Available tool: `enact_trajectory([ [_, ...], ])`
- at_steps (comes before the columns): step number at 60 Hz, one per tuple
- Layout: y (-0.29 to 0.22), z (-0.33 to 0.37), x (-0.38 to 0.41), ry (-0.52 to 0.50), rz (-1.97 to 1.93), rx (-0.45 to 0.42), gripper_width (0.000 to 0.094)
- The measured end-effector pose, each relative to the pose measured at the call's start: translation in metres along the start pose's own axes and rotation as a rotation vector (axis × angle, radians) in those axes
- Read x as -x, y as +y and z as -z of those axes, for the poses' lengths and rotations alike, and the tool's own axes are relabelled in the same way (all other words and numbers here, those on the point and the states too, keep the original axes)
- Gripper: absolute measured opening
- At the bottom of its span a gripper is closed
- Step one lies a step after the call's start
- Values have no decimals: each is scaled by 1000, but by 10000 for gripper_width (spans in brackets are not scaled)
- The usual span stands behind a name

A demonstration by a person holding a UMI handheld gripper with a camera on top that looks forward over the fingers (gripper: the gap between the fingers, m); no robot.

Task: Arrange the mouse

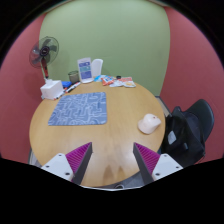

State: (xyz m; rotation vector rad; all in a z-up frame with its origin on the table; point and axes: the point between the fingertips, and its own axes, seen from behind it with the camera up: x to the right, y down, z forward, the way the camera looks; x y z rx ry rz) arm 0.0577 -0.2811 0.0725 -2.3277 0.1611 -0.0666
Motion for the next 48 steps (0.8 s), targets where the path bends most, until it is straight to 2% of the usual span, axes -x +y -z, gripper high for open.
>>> enact_trajectory([
  [8, 3, -36, -74, 54, -25, -23, 832],
  [17, -8, -85, -129, 58, -90, -32, 832],
  [31, -29, -141, -145, 2, -140, -18, 831],
  [42, -57, -167, -138, -25, -132, -45, 826],
  [48, -66, -180, -137, -4, -85, -53, 750],
])
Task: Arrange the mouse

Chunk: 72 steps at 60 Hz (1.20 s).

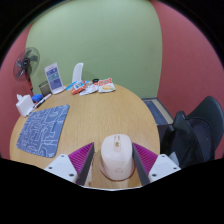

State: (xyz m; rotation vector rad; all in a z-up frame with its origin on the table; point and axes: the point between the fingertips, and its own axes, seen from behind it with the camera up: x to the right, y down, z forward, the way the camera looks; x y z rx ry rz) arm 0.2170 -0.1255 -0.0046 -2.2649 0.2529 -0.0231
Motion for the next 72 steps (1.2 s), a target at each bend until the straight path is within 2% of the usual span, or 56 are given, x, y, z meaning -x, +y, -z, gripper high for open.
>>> enact_trajectory([
  [5, -1, -6, -9, 61, 81, -4, 622],
  [7, -2, -7, -7, 60, 98, -13, 530],
  [20, -3, -7, -5, 49, 101, -18, 400],
  [26, -15, -1, -13, 86, 99, -18, 393],
  [32, -67, 19, -22, 148, 78, -91, 393],
  [40, -175, 65, 4, 178, 24, -268, 395],
  [46, -249, 90, 69, 120, 37, -399, 394],
  [50, -268, 92, 134, 35, 48, -437, 392],
  [54, -257, 75, 201, -54, 54, -411, 390],
  [57, -225, 55, 251, -110, 71, -364, 390],
  [61, -186, 13, 294, -155, 108, -256, 391],
  [66, -122, -31, 326, -181, 124, -120, 391],
  [69, -87, -51, 334, -172, 137, -89, 393],
  [72, -73, -66, 336, -147, 160, -64, 398],
])
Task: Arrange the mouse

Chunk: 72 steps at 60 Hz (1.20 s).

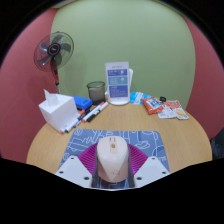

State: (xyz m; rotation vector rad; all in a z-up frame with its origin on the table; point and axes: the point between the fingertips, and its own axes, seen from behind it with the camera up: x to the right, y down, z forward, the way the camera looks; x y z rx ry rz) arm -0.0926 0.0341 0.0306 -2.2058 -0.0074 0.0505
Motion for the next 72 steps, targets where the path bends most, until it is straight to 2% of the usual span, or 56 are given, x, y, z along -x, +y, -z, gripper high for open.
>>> enact_trajectory([
  [7, 25, -19, 1, 17, 3, 48, 461],
  [14, 30, -19, -2, 36, 19, 69, 542],
  [18, 24, -9, 2, 34, 27, 70, 712],
  [20, 20, 0, 4, 35, 30, 65, 840],
  [21, 17, 5, 4, 38, 32, 61, 857],
  [24, 6, 25, 3, 55, 37, 44, 827],
  [40, -23, 161, 25, 90, 50, -16, 842],
  [58, 14, 279, 45, 100, 48, -44, 842],
  [72, 34, 319, 53, 89, 44, -46, 839],
])
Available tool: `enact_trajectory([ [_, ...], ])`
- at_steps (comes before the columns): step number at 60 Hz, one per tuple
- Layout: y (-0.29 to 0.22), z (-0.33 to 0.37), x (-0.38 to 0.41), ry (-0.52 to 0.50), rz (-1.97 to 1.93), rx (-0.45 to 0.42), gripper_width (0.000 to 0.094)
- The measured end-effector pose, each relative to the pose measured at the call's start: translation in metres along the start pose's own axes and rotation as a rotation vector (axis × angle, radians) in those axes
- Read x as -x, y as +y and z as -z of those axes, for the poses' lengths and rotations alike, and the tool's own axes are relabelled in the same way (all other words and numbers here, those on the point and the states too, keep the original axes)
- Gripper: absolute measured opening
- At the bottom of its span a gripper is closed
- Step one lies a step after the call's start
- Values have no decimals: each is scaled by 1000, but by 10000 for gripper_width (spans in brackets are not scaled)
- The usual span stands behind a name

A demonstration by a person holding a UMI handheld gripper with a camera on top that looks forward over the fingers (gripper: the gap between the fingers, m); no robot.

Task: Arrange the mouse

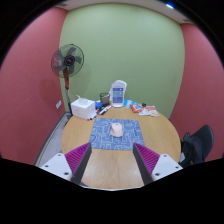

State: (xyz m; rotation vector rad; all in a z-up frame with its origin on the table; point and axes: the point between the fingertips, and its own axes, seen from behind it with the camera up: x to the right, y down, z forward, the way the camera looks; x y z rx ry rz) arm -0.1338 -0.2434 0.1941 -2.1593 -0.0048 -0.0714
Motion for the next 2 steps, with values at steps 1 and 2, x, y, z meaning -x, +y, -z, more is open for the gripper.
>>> enact_trajectory([
  [1, 1, 1, 1, -2, -3, 2, 842],
  [2, 1, 2, 2, -4, -6, 2, 843],
])
